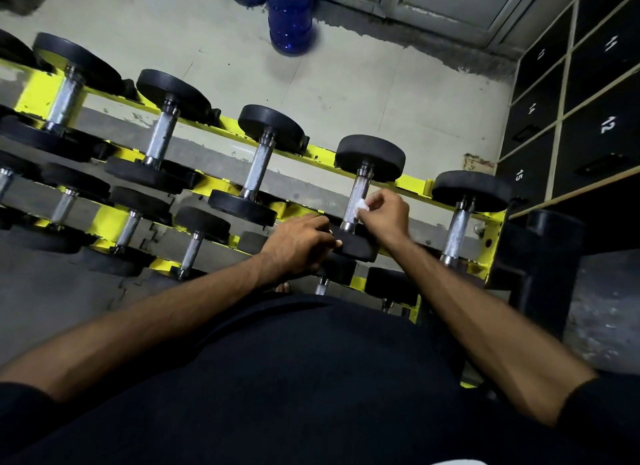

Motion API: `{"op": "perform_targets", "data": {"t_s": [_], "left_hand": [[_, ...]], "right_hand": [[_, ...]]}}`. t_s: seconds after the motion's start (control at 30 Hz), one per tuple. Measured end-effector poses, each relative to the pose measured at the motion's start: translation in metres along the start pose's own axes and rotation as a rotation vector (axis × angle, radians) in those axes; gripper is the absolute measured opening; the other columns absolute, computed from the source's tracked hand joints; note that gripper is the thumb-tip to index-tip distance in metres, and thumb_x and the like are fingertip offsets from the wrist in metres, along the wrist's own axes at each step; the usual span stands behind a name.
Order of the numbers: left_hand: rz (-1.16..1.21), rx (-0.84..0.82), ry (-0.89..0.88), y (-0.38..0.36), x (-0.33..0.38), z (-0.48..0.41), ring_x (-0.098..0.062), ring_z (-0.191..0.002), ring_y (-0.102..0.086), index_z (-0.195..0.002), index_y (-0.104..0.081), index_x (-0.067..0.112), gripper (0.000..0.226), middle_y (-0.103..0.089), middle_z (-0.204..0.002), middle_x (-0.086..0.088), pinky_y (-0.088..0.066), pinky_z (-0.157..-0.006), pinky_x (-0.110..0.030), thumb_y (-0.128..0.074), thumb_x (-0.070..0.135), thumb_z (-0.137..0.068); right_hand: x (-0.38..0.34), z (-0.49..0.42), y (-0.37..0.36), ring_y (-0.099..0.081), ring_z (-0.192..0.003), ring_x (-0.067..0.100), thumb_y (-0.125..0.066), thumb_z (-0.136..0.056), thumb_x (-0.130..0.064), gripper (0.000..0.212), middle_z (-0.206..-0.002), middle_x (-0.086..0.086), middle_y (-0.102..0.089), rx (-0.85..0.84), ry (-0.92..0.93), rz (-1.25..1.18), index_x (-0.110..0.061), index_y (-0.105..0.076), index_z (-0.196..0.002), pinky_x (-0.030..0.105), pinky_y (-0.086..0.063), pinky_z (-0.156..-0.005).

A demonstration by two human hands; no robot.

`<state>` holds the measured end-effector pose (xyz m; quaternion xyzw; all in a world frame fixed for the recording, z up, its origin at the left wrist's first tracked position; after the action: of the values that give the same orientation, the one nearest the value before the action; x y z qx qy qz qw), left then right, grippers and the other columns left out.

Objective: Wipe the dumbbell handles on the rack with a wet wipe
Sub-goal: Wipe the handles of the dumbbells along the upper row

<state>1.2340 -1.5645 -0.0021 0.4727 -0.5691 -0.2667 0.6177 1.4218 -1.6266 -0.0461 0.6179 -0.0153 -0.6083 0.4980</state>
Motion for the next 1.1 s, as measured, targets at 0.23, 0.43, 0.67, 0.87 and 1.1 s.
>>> {"op": "perform_targets", "data": {"t_s": [0.23, 0.43, 0.67, 0.87, 1.1], "left_hand": [[-0.012, 0.026, 0.001, 0.004, 0.004, -0.001, -0.019, -0.079, -0.053, -0.086, -0.074, 0.020, 0.026, -0.055, -0.085, 0.000, -0.048, -0.060, -0.038, -0.058, 0.038, -0.096], [-0.005, 0.021, -0.011, 0.005, 0.005, -0.001, -0.022, -0.076, -0.054, -0.087, -0.074, 0.021, 0.023, -0.055, -0.083, -0.001, -0.048, -0.057, -0.036, -0.059, 0.036, -0.094], [-0.001, 0.037, -0.012, 0.005, 0.004, -0.001, -0.022, -0.073, -0.053, -0.082, -0.074, 0.019, 0.028, -0.054, -0.081, -0.001, -0.043, -0.055, -0.033, -0.057, 0.037, -0.095], [0.007, 0.023, -0.016, 0.006, 0.005, -0.002, -0.023, -0.074, -0.055, -0.084, -0.074, 0.019, 0.035, -0.055, -0.082, -0.002, -0.047, -0.055, -0.035, -0.048, 0.040, -0.095], [0.001, 0.022, -0.010, 0.005, 0.002, -0.004, -0.019, -0.076, -0.052, -0.083, -0.072, 0.018, 0.024, -0.054, -0.084, 0.000, -0.046, -0.058, -0.033, -0.060, 0.035, -0.096]], "right_hand": [[0.016, -0.026, -0.014, -0.067, -0.062, 0.017, -0.065, -0.078, 0.013, 0.022, -0.076, 0.009, -0.070, -0.016, -0.533, -0.567, -0.009, -0.066, -0.072, 0.030, -0.061, -0.063], [0.014, -0.030, -0.013, -0.062, -0.067, 0.013, -0.053, -0.084, 0.014, 0.027, -0.074, 0.004, -0.064, -0.229, -0.628, -0.665, -0.010, -0.061, -0.078, 0.025, -0.057, -0.064], [0.026, -0.026, -0.027, -0.052, -0.063, 0.012, -0.049, -0.092, -0.002, 0.020, -0.072, 0.003, -0.055, -0.347, -0.776, -0.633, -0.013, -0.058, -0.078, 0.028, -0.054, -0.067], [0.010, -0.039, -0.037, -0.059, -0.075, 0.017, -0.038, -0.101, 0.000, 0.027, -0.067, 0.004, -0.067, -0.190, -0.853, -1.076, -0.009, -0.055, -0.081, 0.038, -0.043, -0.094], [0.014, -0.034, -0.019, -0.063, -0.071, 0.018, -0.069, -0.078, 0.012, 0.019, -0.086, 0.011, -0.072, 0.205, -0.547, -0.906, -0.003, -0.072, -0.089, 0.030, -0.055, -0.065]]}}
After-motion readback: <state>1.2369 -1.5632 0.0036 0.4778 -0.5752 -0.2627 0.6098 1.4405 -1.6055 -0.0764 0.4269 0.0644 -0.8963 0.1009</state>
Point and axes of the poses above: each hand's wrist, its own z-axis away from the middle knuckle, its own y-axis out of the back of the hand, x = y × z, the point moved 6 cm from there along -z, towards the middle knuckle
